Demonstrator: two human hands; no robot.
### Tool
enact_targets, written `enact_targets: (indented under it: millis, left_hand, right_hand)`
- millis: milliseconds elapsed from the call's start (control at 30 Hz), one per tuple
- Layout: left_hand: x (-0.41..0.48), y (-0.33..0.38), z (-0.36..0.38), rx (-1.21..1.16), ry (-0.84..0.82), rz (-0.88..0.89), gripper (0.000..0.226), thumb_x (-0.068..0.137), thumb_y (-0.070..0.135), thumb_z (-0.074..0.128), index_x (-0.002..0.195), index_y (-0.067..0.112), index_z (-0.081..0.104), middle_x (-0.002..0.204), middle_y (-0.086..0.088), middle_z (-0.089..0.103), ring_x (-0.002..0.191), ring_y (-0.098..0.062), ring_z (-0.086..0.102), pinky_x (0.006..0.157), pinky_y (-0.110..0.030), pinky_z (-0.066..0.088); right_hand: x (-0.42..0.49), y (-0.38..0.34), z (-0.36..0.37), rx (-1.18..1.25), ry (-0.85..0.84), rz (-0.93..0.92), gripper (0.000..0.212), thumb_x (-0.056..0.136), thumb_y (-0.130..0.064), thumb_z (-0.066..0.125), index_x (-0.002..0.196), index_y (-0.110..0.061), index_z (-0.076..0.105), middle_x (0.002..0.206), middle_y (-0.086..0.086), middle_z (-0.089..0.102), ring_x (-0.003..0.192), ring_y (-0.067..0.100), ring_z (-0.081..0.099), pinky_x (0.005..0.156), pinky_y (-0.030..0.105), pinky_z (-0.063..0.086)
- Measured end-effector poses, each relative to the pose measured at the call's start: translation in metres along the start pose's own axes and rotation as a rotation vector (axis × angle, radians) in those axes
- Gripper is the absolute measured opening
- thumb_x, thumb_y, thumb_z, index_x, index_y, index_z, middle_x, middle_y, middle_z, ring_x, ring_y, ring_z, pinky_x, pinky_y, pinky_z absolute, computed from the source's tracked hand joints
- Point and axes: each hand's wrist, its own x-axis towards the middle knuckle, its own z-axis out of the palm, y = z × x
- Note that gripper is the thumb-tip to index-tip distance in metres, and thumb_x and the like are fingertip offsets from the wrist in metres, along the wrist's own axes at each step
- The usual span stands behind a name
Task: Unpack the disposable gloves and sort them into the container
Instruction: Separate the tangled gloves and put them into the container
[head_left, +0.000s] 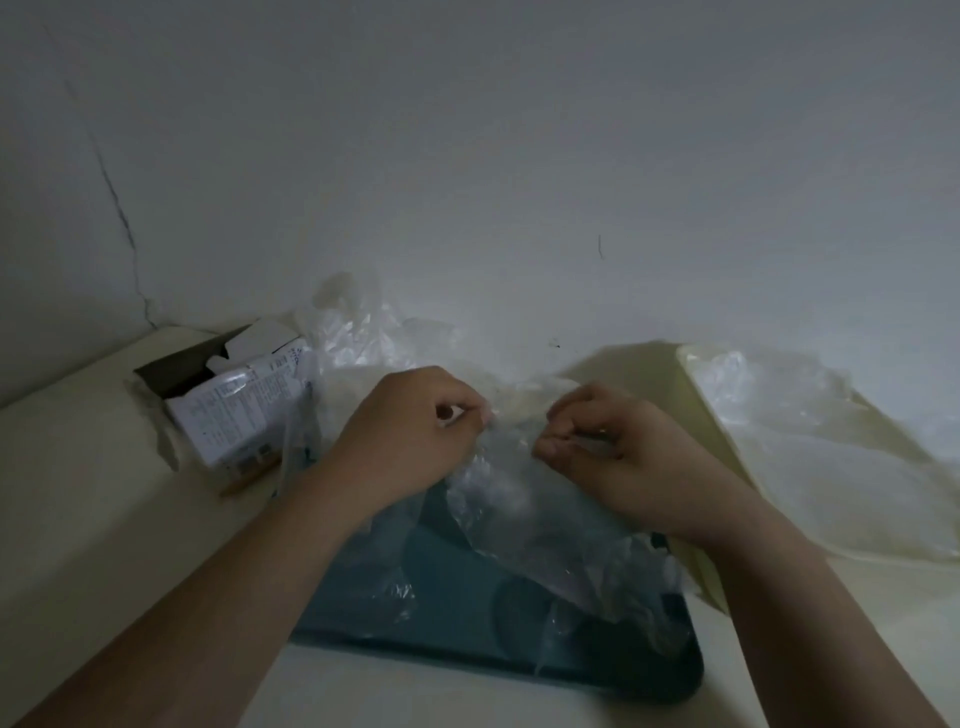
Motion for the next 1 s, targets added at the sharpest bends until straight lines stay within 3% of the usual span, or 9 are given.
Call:
enact_targets:
  millis: [67, 167, 267, 333, 467, 667, 733, 867, 1000]
  left_hand:
    - [0.000, 0.005, -0.008, -0.043, 0.027, 0.019, 0.012, 0.097, 0.026, 0.072, 0.093, 0.034, 0.080, 0.090, 0.022, 0.075, 0.087, 0.003, 0.069, 0.076, -0.010, 0.050]
    - [-0.002, 0.011, -0.015, -0.114, -0.006, 0.071, 0.014, 0.095, 0.018, 0.074, 0.091, 0.031, 0.079, 0.088, 0.023, 0.074, 0.085, 0.006, 0.068, 0.069, -0.005, 0.047]
    - [-0.005, 0.020, -0.014, -0.134, -0.051, 0.149, 0.014, 0.092, 0.020, 0.077, 0.088, 0.033, 0.076, 0.096, 0.022, 0.073, 0.090, 0.005, 0.067, 0.073, -0.007, 0.045]
    - [-0.006, 0.024, -0.010, -0.127, -0.029, 0.219, 0.018, 0.091, 0.019, 0.078, 0.085, 0.036, 0.073, 0.103, 0.021, 0.072, 0.103, -0.001, 0.066, 0.081, -0.012, 0.046]
    - [-0.006, 0.023, -0.007, -0.162, 0.015, 0.221, 0.023, 0.090, 0.019, 0.079, 0.099, 0.038, 0.069, 0.117, 0.026, 0.067, 0.117, -0.001, 0.061, 0.093, -0.018, 0.049]
    - [-0.004, 0.004, -0.015, -0.084, -0.324, -0.152, 0.081, 0.085, 0.052, 0.080, 0.154, 0.045, 0.038, 0.145, 0.023, 0.051, 0.131, -0.002, 0.053, 0.108, -0.032, 0.050]
    - [-0.003, 0.002, -0.017, -0.130, -0.322, -0.214, 0.075, 0.083, 0.054, 0.081, 0.149, 0.039, 0.048, 0.133, 0.020, 0.061, 0.119, -0.002, 0.062, 0.101, -0.030, 0.055]
    - [-0.001, 0.006, -0.015, -0.321, -0.255, -0.334, 0.040, 0.078, 0.052, 0.085, 0.109, 0.029, 0.076, 0.099, 0.008, 0.078, 0.093, -0.012, 0.075, 0.080, -0.028, 0.061]
    - [-0.008, 0.012, -0.015, -0.573, -0.382, -0.385, 0.042, 0.066, 0.062, 0.079, 0.083, 0.024, 0.082, 0.083, 0.003, 0.076, 0.077, -0.014, 0.069, 0.069, -0.029, 0.054]
  right_hand:
    - [0.000, -0.001, 0.002, -0.013, 0.087, -0.014, 0.007, 0.094, -0.038, 0.071, 0.090, -0.037, 0.077, 0.157, -0.012, 0.042, 0.145, 0.009, 0.036, 0.120, 0.037, 0.033]
    - [-0.001, -0.002, 0.004, -0.022, 0.153, -0.006, 0.007, 0.092, -0.036, 0.073, 0.090, -0.042, 0.077, 0.169, -0.013, 0.018, 0.157, 0.008, 0.006, 0.123, 0.035, 0.009]
    - [-0.003, -0.008, 0.003, 0.083, 0.089, -0.040, 0.011, 0.090, -0.030, 0.077, 0.085, -0.040, 0.079, 0.151, -0.019, 0.050, 0.149, 0.005, 0.034, 0.124, 0.033, 0.023]
    - [-0.003, -0.009, 0.007, 0.181, 0.054, -0.077, 0.014, 0.091, -0.020, 0.077, 0.083, -0.030, 0.082, 0.110, -0.016, 0.076, 0.111, 0.005, 0.067, 0.104, 0.037, 0.050]
    - [-0.003, -0.008, 0.008, 0.260, 0.063, -0.052, 0.015, 0.094, -0.016, 0.074, 0.082, -0.022, 0.083, 0.082, -0.008, 0.078, 0.081, 0.011, 0.073, 0.082, 0.040, 0.060]
    - [-0.001, 0.001, 0.011, 0.272, 0.186, -0.124, 0.019, 0.094, -0.011, 0.073, 0.075, -0.008, 0.077, 0.074, 0.002, 0.074, 0.072, 0.015, 0.070, 0.070, 0.034, 0.056]
    - [-0.001, 0.002, 0.011, 0.282, 0.234, -0.160, 0.019, 0.094, -0.011, 0.073, 0.077, -0.002, 0.076, 0.075, 0.006, 0.072, 0.072, 0.021, 0.069, 0.071, 0.039, 0.056]
    - [-0.004, -0.004, 0.008, 0.404, 0.328, -0.200, 0.010, 0.090, -0.003, 0.074, 0.085, -0.006, 0.082, 0.090, -0.003, 0.080, 0.089, 0.011, 0.075, 0.084, 0.026, 0.058]
    - [-0.005, -0.004, 0.009, 0.605, 0.331, -0.174, 0.007, 0.087, 0.000, 0.074, 0.088, 0.000, 0.081, 0.099, 0.002, 0.081, 0.099, 0.016, 0.076, 0.093, 0.026, 0.056]
